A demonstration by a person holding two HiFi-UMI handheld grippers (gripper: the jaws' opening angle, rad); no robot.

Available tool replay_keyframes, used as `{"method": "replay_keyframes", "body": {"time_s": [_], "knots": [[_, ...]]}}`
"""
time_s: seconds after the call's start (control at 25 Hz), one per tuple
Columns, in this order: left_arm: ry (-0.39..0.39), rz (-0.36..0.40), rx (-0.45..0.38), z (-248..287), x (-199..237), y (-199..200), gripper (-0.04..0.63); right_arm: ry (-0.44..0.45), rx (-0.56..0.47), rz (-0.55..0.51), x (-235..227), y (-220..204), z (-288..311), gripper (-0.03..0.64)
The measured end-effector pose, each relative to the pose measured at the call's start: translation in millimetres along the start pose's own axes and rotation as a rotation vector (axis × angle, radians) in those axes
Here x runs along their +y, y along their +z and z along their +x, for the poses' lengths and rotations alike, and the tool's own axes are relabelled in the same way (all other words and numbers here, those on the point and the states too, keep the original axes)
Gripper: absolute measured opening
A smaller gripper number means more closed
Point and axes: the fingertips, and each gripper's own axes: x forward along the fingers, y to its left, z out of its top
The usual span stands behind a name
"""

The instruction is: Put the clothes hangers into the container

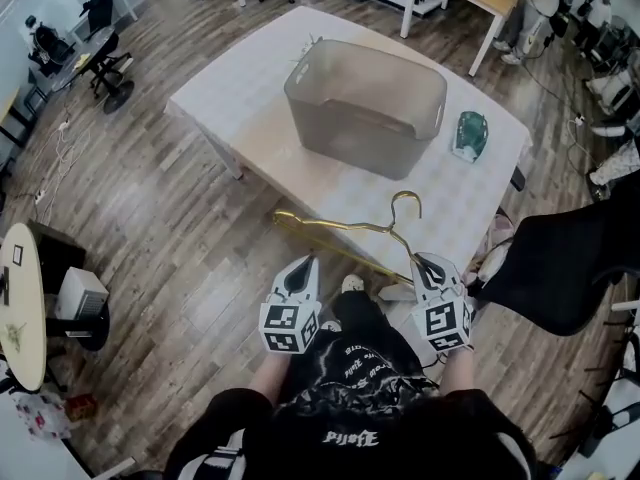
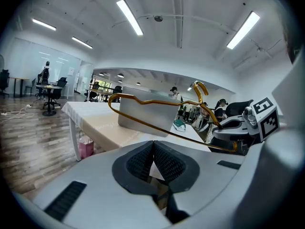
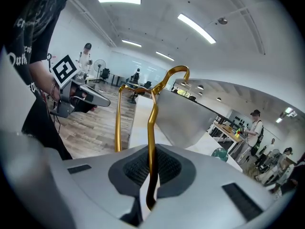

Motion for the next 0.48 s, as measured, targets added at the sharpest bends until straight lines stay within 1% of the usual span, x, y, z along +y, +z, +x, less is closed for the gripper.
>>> {"method": "replay_keyframes", "body": {"time_s": [0.08,0.16,0.32,0.48], "knots": [[0.009,0.002,0.002,15.6,7.8,8.5,0.02,-0.003,-0.003,-0.005,-16.3,8.9,8.5,0.01],[0.016,0.006,-0.003,34.6,14.2,25.7,0.02,-0.003,-0.01,-0.014,-38.6,21.9,20.0,0.011],[0.023,0.015,-0.024,69.5,24.8,57.5,0.02,0.036,-0.029,-0.023,-70.5,42.9,45.2,0.011],[0.039,0.014,-0.027,99.9,36.2,74.5,0.02,0.061,-0.065,-0.039,-97.0,65.2,68.6,0.011]]}}
